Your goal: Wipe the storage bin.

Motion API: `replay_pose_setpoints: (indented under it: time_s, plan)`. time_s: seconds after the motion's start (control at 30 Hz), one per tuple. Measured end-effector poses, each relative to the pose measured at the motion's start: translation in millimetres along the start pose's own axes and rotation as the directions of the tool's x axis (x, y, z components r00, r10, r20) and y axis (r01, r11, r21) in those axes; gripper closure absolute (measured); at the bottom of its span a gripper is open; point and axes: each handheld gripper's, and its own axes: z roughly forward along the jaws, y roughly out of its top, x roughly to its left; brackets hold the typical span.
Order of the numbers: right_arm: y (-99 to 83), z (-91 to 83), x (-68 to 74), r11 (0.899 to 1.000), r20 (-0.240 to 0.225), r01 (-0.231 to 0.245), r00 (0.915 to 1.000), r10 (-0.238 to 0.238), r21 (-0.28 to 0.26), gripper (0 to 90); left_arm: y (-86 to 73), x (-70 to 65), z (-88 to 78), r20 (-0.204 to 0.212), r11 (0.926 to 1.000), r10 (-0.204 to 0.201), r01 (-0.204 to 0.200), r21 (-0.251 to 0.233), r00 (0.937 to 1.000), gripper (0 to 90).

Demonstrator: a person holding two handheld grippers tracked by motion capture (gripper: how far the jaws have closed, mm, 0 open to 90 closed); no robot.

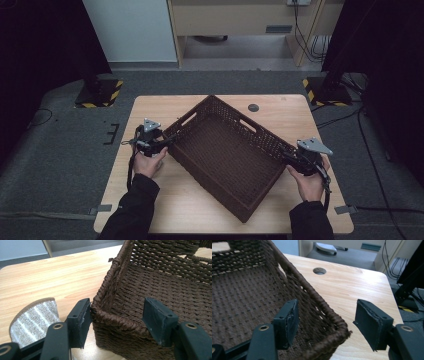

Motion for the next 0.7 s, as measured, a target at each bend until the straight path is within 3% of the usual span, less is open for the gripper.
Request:
replay_pose_setpoints:
  time_s: [0.13, 0.37, 0.53, 0.7]
  plan:
    - [3.4, -5.6, 3.6, 1.0, -0.017, -0.001, 0.9999, 0.001, -0.012, 34.7, -4.9, -4.4, -6.5, -0.01, 1.0, 0.001, -0.001, -0.005, 0.9999, 38.3]
    - [1.0, -15.0, 5.7, 1.0, -0.018, -0.01, 0.9998, 0.009, -0.004, 34.2, -13.8, -18.8, -23.4, -0.043, 0.9991, 0.04, -0.041, -0.011, 0.9982, 39.4]
    - [-3.4, -15.9, 6.3, 0.999, -0.015, -0.033, 0.9993, 0.033, 0.028, 34.2, -10.8, -8.9, -19.9, -0.038, 0.9995, 0.016, -0.017, -0.026, 0.9992, 44.1]
    - [-8.5, -8.2, 7.4, 0.996, -0.023, -0.037, 0.999, 0.039, 0.077, 38.7, -10.0, -1.0, -8.4, -0.016, 0.9999, 0.013, -0.013, -0.001, 0.9998, 47.5]
